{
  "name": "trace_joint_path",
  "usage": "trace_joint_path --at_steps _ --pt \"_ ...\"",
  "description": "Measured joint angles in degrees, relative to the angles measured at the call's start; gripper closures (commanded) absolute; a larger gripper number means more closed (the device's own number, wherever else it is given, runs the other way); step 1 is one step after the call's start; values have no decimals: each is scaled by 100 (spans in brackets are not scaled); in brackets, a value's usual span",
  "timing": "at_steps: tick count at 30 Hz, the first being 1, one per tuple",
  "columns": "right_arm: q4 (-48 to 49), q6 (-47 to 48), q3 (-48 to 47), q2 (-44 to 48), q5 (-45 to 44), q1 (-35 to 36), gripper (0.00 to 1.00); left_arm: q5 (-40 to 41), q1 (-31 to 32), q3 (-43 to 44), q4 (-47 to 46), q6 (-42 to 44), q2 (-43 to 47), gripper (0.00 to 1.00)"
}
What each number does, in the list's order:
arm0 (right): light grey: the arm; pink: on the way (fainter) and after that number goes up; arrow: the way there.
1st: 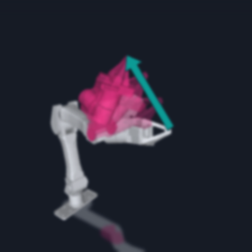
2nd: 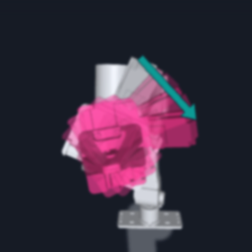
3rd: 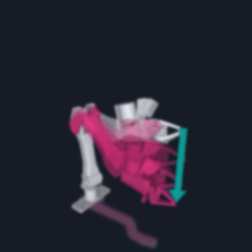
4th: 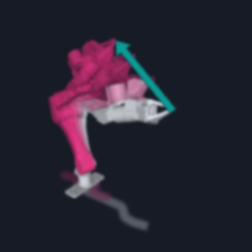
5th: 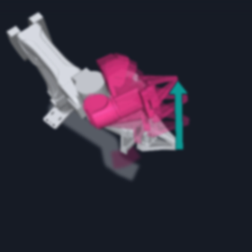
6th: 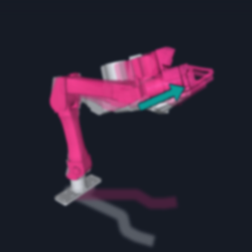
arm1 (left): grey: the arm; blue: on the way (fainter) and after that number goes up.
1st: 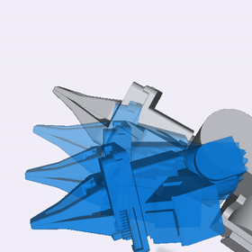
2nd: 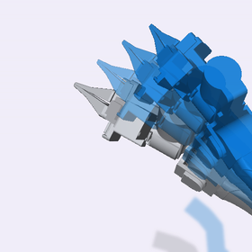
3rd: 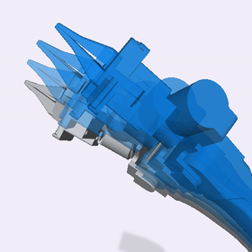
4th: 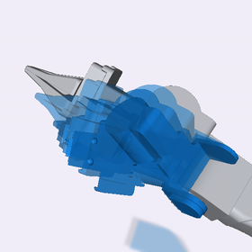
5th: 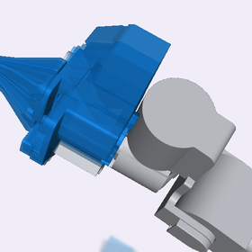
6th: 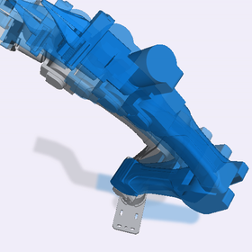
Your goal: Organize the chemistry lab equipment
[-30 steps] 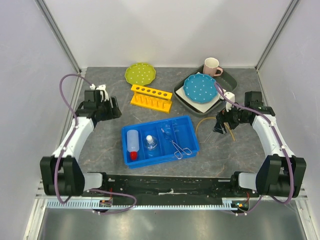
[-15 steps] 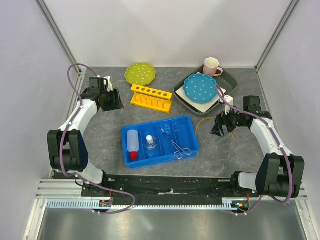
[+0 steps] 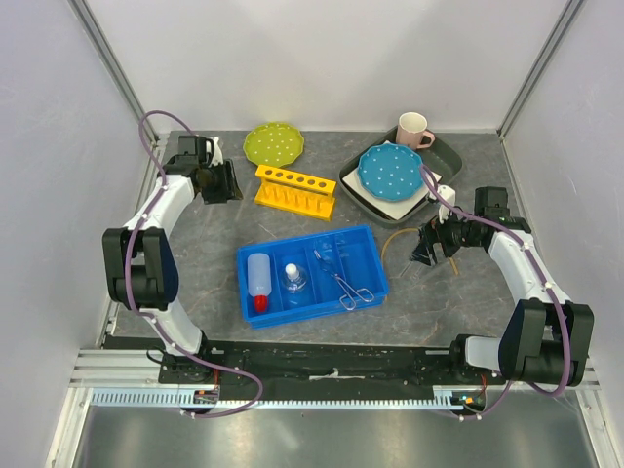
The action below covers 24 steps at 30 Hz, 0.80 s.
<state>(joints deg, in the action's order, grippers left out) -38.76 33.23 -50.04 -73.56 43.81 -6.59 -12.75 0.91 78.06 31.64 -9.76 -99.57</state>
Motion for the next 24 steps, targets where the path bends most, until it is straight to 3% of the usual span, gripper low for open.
trace_joint_path --at_steps 12,24 --pt "24 2 0 0 9 0 2 -535 7 -527 72 -2 315 47" --pt "61 105 96 0 -17 0 2 -1182 79 -1792 0 -170 3067 45"
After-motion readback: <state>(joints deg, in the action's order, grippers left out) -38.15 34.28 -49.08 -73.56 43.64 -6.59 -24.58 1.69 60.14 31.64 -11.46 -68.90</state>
